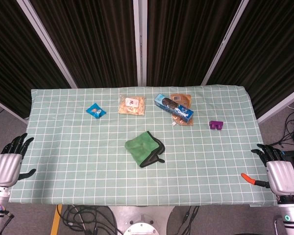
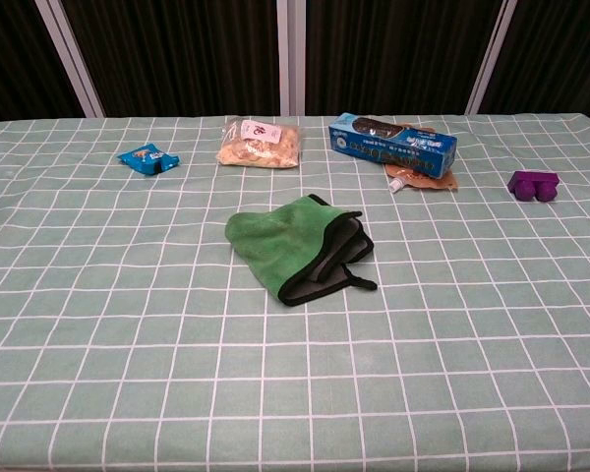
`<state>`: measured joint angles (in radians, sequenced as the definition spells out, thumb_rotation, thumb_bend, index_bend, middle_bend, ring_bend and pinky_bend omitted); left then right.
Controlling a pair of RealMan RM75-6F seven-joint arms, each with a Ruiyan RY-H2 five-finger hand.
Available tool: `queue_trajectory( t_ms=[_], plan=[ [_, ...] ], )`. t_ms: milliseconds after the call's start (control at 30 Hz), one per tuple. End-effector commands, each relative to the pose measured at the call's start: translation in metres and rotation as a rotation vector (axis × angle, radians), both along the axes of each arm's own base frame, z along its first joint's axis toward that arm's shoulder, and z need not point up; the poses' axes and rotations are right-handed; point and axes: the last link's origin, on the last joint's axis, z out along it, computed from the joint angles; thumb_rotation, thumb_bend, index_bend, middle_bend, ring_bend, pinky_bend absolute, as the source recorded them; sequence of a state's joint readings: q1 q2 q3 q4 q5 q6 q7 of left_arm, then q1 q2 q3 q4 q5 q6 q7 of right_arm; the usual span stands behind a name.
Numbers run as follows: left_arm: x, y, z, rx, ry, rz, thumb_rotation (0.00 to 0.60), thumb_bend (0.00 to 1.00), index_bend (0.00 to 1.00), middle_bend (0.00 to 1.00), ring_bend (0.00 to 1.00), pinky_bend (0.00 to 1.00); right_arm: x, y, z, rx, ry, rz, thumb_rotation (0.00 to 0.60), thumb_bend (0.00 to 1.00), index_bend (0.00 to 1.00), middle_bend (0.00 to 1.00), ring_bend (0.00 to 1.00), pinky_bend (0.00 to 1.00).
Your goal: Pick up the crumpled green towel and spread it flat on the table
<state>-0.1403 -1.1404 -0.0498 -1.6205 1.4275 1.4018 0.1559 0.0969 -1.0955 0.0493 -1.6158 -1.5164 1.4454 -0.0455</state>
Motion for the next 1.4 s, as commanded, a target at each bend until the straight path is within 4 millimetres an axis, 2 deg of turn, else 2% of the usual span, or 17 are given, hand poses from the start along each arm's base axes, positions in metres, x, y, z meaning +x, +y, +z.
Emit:
queue_trajectory(
  t_ms=[33,633,767,867,1100,1400],
  plan=[
    [0.000,0.000,0.000,-0.002,0.001,0.000,0.600,0.09,0.17,0.15,0.10,0.22,0.000,0.000,0.000,0.001,-0.003,0.001,0.363,0.00,0.27,0.16,0.13,0.18],
    [0.003,0.005,0.004,0.092,0.021,-0.050,0.600,0.09,0.17,0.15,0.10,0.22,0.003,0.002,0.002,0.002,-0.044,0.044,0.357,0.03,0.32,0.16,0.14,0.18],
    [0.003,0.007,0.005,0.107,0.033,-0.043,0.600,0.09,0.17,0.15,0.10,0.22,0.004,0.000,0.000,0.016,-0.050,0.056,0.361,0.02,0.32,0.16,0.14,0.18],
    [0.001,0.008,0.004,0.114,0.041,-0.032,0.600,0.09,0.17,0.15,0.10,0.22,0.006,-0.004,-0.005,0.048,-0.051,0.083,0.366,0.06,0.33,0.16,0.13,0.18],
    [0.002,0.010,0.003,0.119,0.049,-0.009,0.600,0.09,0.17,0.15,0.10,0.22,0.034,-0.036,-0.028,0.166,-0.035,0.239,0.424,0.08,0.37,0.16,0.13,0.18],
    [0.004,0.007,0.005,0.136,0.044,0.004,0.600,0.09,0.17,0.15,0.10,0.22,0.096,-0.097,-0.090,0.342,-0.061,0.461,0.434,0.08,0.39,0.16,0.12,0.18]
  ],
)
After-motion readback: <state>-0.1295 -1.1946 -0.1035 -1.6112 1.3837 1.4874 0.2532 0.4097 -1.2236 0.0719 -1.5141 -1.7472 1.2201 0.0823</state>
